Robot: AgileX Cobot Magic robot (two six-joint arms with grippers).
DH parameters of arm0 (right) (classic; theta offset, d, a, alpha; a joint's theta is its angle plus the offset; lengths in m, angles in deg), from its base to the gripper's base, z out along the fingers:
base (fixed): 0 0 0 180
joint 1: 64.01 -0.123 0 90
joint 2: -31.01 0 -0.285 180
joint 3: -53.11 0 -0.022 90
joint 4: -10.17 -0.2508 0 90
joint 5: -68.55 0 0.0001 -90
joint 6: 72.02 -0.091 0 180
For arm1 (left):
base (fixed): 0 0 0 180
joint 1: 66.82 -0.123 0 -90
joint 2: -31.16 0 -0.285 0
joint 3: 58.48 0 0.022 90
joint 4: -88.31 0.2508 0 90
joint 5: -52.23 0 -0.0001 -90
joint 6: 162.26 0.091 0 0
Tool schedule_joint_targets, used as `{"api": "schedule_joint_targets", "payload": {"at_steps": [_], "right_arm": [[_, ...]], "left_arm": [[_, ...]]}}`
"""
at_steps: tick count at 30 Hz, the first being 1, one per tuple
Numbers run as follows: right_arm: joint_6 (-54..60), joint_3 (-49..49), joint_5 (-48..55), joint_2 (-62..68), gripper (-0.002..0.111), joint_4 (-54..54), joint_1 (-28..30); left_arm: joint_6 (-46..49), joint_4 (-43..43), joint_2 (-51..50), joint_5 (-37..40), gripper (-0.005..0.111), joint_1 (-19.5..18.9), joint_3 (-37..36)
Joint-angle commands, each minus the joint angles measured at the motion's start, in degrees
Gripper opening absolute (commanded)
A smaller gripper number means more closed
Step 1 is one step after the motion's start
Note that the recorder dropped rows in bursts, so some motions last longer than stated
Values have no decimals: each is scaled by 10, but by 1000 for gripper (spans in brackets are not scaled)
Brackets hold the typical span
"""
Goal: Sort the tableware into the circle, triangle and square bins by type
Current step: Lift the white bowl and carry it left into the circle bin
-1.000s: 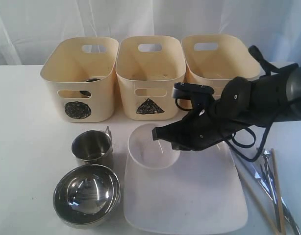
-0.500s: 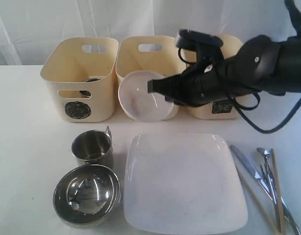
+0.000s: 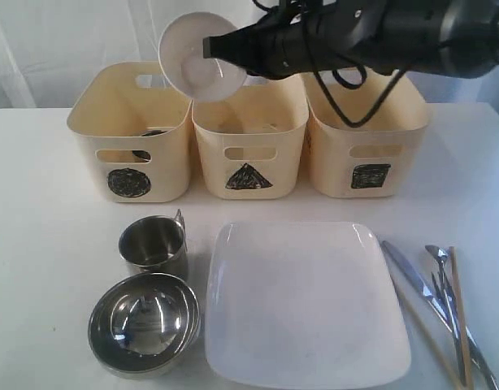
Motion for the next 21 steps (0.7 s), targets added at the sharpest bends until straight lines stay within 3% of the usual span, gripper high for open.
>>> {"api": "schedule_joint_targets", "payload": {"at_steps": [1, 11, 21], "right_arm": [[43, 71, -6, 57, 0, -3, -7], [197, 172, 18, 138, 0, -6, -35], [255, 230, 13, 173, 0, -6, -46]], "left_arm": [[0, -2, 3, -2, 0, 1, -2], [0, -2, 3, -2, 0, 1, -2], [0, -2, 3, -2, 0, 1, -2]]}}
